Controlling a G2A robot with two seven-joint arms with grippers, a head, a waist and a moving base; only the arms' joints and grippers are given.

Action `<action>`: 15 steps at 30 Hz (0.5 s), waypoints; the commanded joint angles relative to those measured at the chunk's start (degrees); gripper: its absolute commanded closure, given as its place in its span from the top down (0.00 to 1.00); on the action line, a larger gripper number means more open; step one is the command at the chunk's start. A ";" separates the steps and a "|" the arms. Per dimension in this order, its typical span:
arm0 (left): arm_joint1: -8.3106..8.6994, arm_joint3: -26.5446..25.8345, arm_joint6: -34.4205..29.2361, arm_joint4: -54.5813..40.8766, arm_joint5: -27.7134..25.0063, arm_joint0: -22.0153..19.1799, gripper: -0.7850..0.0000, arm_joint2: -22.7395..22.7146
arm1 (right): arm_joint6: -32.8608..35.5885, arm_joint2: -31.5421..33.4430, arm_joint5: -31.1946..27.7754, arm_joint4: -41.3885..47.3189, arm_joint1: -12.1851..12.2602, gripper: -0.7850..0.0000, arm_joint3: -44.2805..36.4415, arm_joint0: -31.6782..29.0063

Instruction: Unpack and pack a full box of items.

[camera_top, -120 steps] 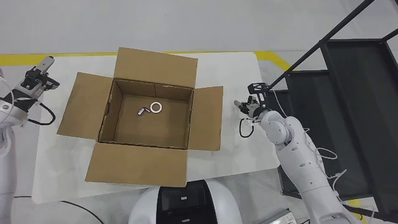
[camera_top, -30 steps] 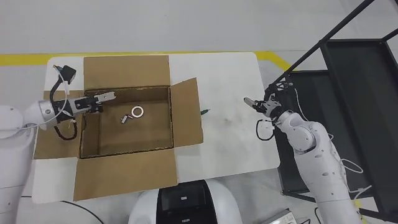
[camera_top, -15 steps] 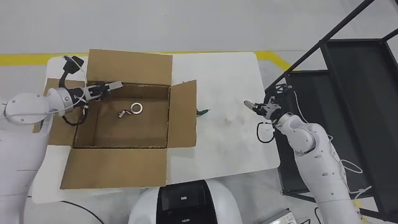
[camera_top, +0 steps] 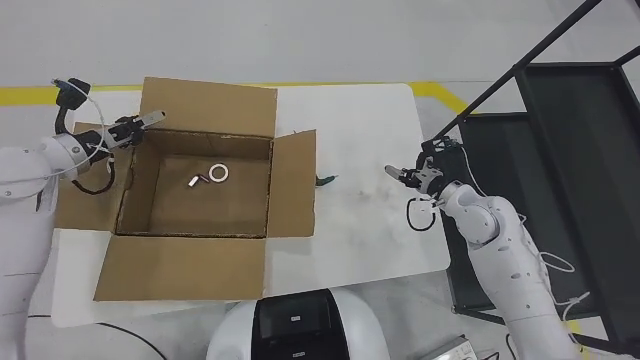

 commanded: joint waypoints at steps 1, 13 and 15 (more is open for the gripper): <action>0.08 0.03 0.69 0.17 -0.01 0.21 1.00 -0.37 | 0.22 -0.62 -0.66 -0.43 0.02 1.00 0.97 0.65; 0.18 -5.13 -3.45 -3.72 -1.06 3.26 1.00 0.81 | 0.18 -4.26 -1.79 -2.13 -0.11 1.00 3.15 2.95; 0.14 -5.07 -3.22 -1.54 -0.86 3.13 1.00 2.07 | 0.07 -5.42 -1.56 -3.04 -0.22 1.00 3.49 3.60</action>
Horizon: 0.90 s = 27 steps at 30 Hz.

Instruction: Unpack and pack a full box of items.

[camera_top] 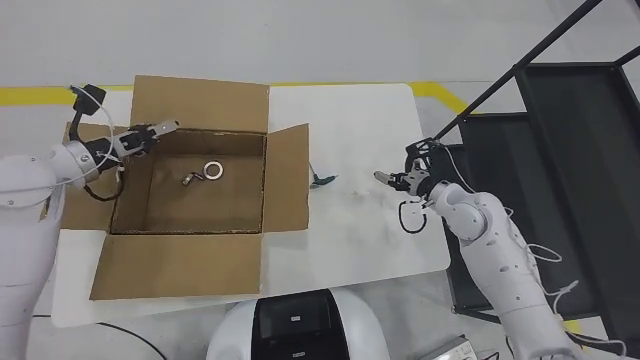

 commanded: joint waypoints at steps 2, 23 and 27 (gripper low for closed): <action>0.01 0.88 0.79 4.21 2.00 -0.62 1.00 1.52 | -0.37 -1.75 0.55 -1.78 -0.17 1.00 0.55 1.02; 1.71 3.53 1.08 5.76 1.32 -1.58 1.00 -5.88 | -0.27 -6.01 1.78 -6.28 -0.32 1.00 1.29 3.54; 1.86 1.55 -3.72 -2.20 -0.12 -0.33 1.00 -7.52 | -0.84 -7.06 2.89 -8.55 -0.38 1.00 1.00 4.06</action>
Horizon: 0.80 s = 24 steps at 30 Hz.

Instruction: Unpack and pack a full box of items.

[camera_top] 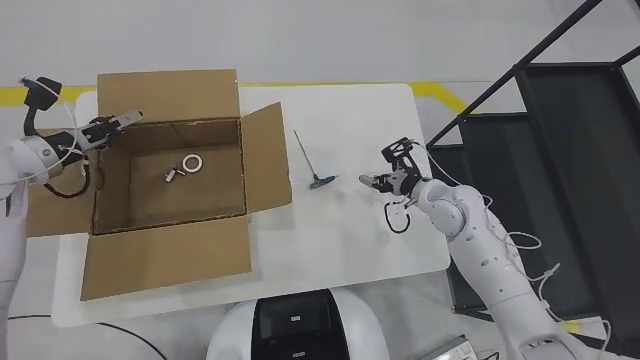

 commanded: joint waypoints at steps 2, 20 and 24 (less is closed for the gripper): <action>0.08 -1.73 -4.07 -6.75 -0.31 1.05 1.00 -0.91 | -0.80 -1.40 0.43 -2.74 -0.11 1.00 -0.84 0.59; 0.89 -6.73 -6.00 -23.15 0.63 7.06 1.00 -8.55 | -12.01 -17.28 -12.01 -30.42 -1.68 1.00 10.33 14.49; 0.89 -6.73 -6.00 -23.15 0.63 7.06 1.00 -8.55 | -12.02 -18.79 -15.61 -34.19 -1.69 1.00 11.63 17.38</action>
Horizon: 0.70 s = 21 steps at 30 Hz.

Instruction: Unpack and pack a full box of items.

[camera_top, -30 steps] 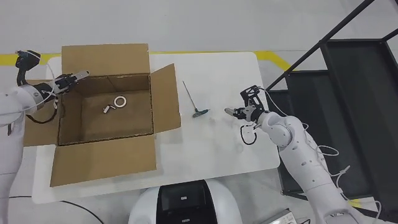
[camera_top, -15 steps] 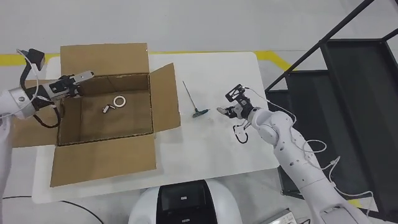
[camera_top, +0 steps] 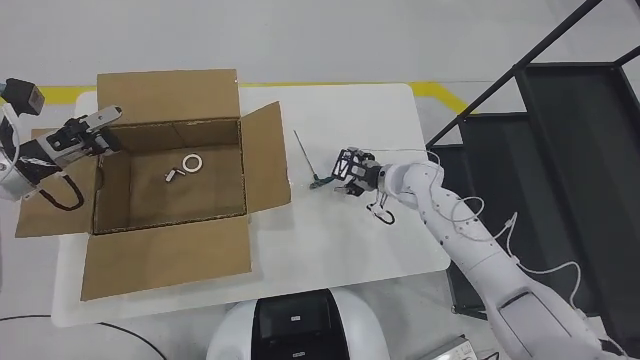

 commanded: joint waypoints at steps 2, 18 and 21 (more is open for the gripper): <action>0.00 0.01 -0.02 0.02 0.00 -0.01 1.00 0.01 | 0.10 -0.81 -4.06 -0.91 -0.02 1.00 0.73 1.86; 0.00 0.01 -0.02 0.02 0.00 -0.01 1.00 0.01 | 0.27 -0.60 -7.35 0.94 -0.07 1.00 1.96 3.32; 0.00 0.01 -0.02 0.02 0.00 -0.01 1.00 0.01 | 0.94 -3.20 -8.20 -5.14 -0.07 1.00 0.40 3.98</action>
